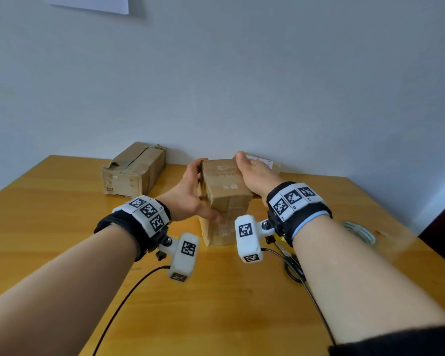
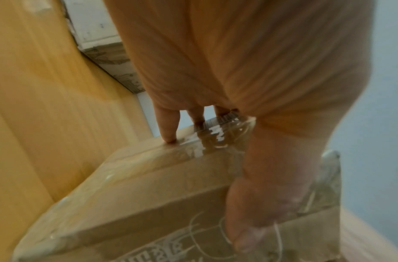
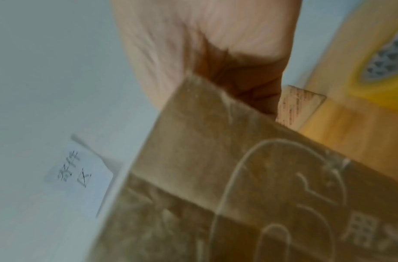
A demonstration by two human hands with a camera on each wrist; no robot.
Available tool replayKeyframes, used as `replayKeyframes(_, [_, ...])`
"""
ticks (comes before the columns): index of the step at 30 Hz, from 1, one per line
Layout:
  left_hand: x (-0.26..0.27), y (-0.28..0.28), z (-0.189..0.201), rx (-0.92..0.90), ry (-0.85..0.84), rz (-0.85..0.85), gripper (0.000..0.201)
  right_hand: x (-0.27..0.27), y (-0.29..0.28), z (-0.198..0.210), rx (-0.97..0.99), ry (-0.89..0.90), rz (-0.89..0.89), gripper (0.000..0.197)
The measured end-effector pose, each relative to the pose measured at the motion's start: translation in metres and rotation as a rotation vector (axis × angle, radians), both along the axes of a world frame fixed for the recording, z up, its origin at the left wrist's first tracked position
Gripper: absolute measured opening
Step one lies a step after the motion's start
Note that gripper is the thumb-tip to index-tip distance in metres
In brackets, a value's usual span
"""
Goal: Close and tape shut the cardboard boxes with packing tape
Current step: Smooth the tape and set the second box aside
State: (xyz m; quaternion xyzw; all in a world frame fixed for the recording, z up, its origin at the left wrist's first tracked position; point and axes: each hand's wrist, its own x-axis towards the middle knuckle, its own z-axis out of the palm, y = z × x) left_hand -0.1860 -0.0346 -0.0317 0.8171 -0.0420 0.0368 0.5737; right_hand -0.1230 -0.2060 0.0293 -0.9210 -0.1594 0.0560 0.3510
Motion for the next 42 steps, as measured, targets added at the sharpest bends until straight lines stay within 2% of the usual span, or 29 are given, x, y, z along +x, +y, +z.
replayKeyframes(2, [-0.004,-0.002,0.003,-0.012,0.011,-0.001,0.131,-0.002,0.000,-0.002,0.029,0.016,0.000,0.068])
replayKeyframes(4, [-0.005,-0.003,0.010,0.076,0.013,-0.004,0.137,-0.004,0.004,-0.003,-0.005,-0.012,-0.018,0.065])
replayKeyframes(9, [-0.006,-0.007,0.044,0.660,0.011,0.014,0.148,0.001,0.017,0.001,-0.102,-0.071,0.003,0.056])
replayKeyframes(12, [-0.006,-0.013,0.058,0.815,0.019,0.052,0.146,0.001,0.023,0.002,-0.054,-0.073,0.026,0.056])
replayKeyframes(16, [-0.008,-0.005,0.049,0.637,-0.031,0.090,0.149,-0.004,0.021,0.010,0.016,-0.035,0.045,0.067])
replayKeyframes(18, [-0.011,-0.004,0.036,0.524,-0.019,0.087,0.150,-0.010,0.023,0.012,-0.091,-0.017,0.070,0.070])
replayKeyframes(22, [-0.015,-0.002,0.007,0.352,0.067,0.084,0.149,-0.022,0.043,0.008,-0.260,-0.067,0.065,0.058])
replayKeyframes(26, [-0.023,0.012,-0.019,0.397,0.218,0.033,0.149,-0.032,0.071,-0.025,-0.429,-0.079,0.070,0.045])
replayKeyframes(29, [-0.034,0.026,-0.039,0.433,0.281,0.068,0.148,-0.031,0.079,-0.039,-0.406,-0.040,0.139,0.046])
replayKeyframes(31, [-0.041,0.034,-0.048,0.442,0.333,0.062,0.153,-0.026,0.081,-0.041,-0.349,0.006,0.110,0.048])
replayKeyframes(36, [-0.034,0.046,-0.047,0.321,0.365,-0.052,0.168,-0.021,0.094,-0.055,-0.461,-0.012,0.033,0.044])
replayKeyframes(39, [-0.029,0.049,-0.045,0.314,0.363,-0.060,0.157,-0.028,0.099,-0.059,-0.539,-0.030,0.054,0.042])
replayKeyframes(42, [-0.027,0.051,-0.050,0.348,0.357,-0.040,0.144,-0.034,0.105,-0.068,-0.638,-0.104,0.093,0.031])
